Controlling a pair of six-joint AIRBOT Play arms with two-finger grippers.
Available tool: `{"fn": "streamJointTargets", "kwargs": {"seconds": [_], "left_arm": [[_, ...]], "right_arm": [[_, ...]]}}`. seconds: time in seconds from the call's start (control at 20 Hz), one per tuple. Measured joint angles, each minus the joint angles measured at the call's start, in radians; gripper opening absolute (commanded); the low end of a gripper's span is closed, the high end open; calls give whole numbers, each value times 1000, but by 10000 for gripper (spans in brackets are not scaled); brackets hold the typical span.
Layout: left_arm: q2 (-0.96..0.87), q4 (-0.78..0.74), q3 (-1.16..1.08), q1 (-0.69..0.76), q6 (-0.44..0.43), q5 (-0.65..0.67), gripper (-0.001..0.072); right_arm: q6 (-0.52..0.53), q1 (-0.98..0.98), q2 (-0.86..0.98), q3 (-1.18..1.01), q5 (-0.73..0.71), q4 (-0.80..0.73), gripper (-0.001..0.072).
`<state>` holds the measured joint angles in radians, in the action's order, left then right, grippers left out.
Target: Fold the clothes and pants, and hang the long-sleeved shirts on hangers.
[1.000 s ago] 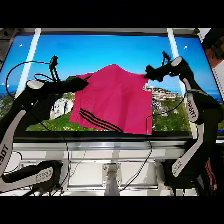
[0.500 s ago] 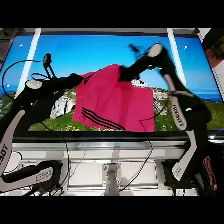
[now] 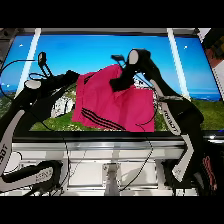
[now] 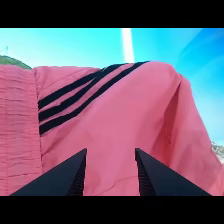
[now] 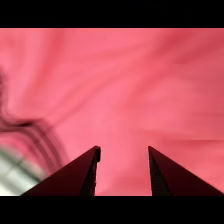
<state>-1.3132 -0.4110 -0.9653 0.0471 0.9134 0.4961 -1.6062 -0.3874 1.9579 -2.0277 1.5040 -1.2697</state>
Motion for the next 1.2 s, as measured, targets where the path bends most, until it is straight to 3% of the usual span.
{"fn": "streamJointTargets", "kwargs": {"seconds": [0.1,0.15,0.2,0.4,0.45,0.5,0.75,1.2], "left_arm": [[0,-3,0,-1,-2,-3,391],[0,-6,0,-2,-7,-3,463],[0,-11,0,-2,-16,-5,490],[0,-60,0,-2,-31,-1,490],[0,-74,0,-2,-33,2,490],[0,-89,0,-2,-35,9,490],[0,-132,0,-2,-39,35,490],[0,-145,0,-2,-40,46,490]], "right_arm": [[-45,65,0,-3,-27,-23,346],[-65,101,0,-3,-41,-24,346],[-84,145,0,2,-44,-16,348],[-97,298,22,46,-27,188,353],[-103,327,34,54,-29,236,438],[-109,348,49,60,-32,277,474],[-133,385,127,72,-61,425,479],[-203,385,180,74,-80,474,479]]}}
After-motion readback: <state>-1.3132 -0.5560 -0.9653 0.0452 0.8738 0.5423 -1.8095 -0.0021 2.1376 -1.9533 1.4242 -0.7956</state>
